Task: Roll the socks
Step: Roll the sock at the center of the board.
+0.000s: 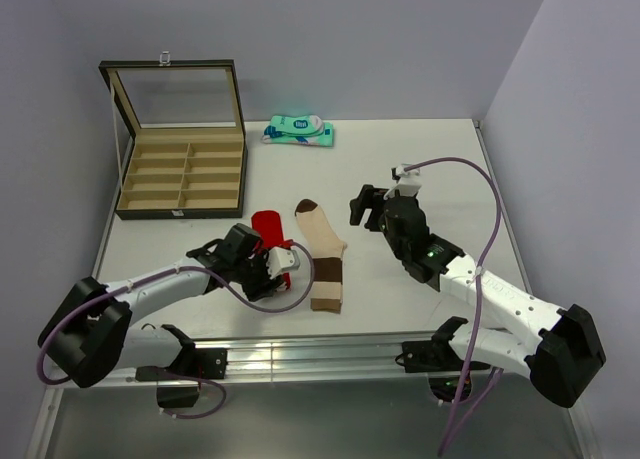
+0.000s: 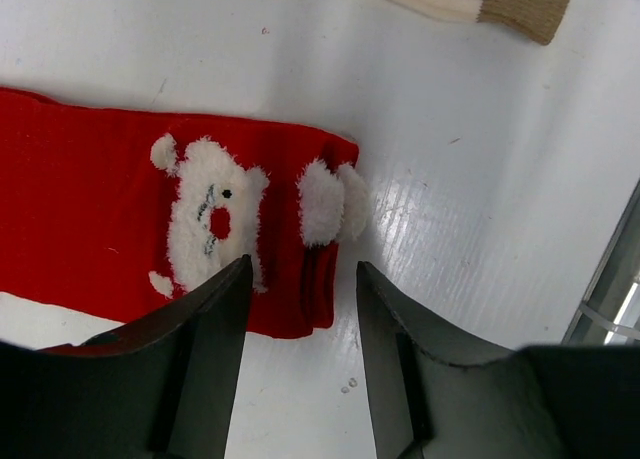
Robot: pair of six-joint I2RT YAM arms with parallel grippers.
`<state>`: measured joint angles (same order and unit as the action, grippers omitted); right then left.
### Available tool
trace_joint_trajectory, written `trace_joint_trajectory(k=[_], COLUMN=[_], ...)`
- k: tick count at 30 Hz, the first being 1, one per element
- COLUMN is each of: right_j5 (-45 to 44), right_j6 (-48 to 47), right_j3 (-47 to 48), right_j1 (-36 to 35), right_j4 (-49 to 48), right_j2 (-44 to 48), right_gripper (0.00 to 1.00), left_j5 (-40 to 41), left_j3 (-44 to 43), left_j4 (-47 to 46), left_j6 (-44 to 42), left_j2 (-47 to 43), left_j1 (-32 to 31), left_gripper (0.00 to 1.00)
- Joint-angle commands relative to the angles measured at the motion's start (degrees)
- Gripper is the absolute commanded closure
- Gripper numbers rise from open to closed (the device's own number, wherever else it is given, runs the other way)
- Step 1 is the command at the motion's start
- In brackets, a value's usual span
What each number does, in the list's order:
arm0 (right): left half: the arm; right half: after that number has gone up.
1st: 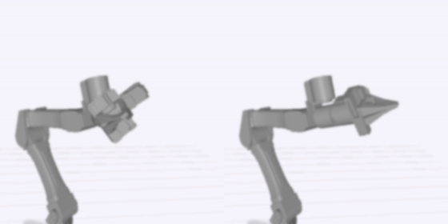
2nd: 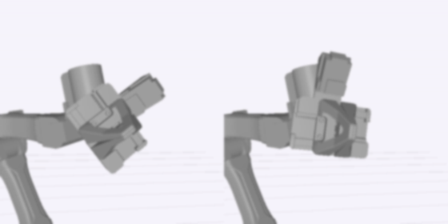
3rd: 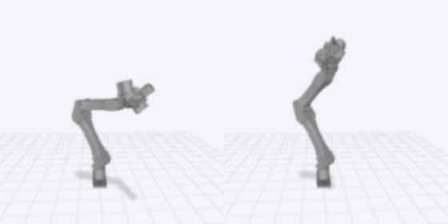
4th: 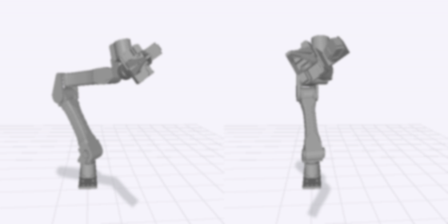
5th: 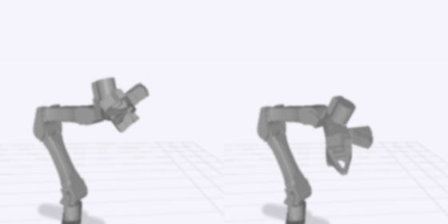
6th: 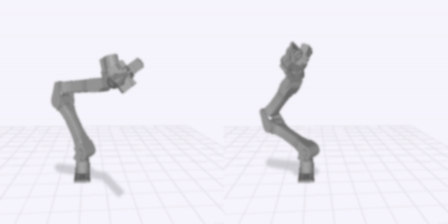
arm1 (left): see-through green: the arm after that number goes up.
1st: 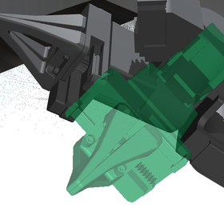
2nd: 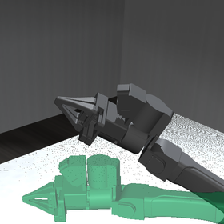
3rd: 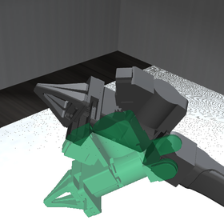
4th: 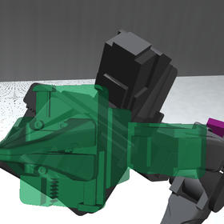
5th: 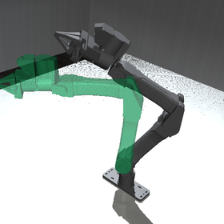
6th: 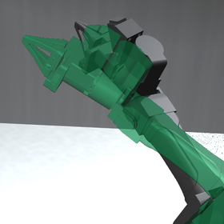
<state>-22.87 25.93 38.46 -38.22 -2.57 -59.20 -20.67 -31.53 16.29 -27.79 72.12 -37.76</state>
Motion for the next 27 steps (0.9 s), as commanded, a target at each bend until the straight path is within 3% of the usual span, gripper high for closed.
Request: trace_joint_trajectory(k=[1,7,15,23,27], right_j5=[-1.65,-2.00,-0.42,8.01,12.76], right_j6=[-0.44,-1.50,-2.91,-4.84,-6.42], right_j3=[0.65,0.13,-0.22,-2.50,-3.48], right_j1=[-0.63,-0.72,-1.25,-2.47,-4.49], right_j4=[-2.35,-2.27,-2.00,-5.33,-7.88], right_j2=[0.93,1.54,0.49,-0.65,-3.02], right_gripper=[0.16,0.16,0.24,0.36,0.44], left_j5=[0.71,2.12,-0.07,-10.78,-15.80], left_j3=[-2.05,-1.69,-3.54,-10.29,-13.73], left_j4=[-2.58,-4.16,-2.59,8.47,13.31], left_j6=[0.19,0.81,-0.16,-4.89,-7.71], left_j2=[1.26,3.12,3.73,9.44,12.77], left_j1=[-0.30,-0.39,-0.30,1.63,4.53], left_gripper=[0.49,0.54,0.76,0.96,0.96])
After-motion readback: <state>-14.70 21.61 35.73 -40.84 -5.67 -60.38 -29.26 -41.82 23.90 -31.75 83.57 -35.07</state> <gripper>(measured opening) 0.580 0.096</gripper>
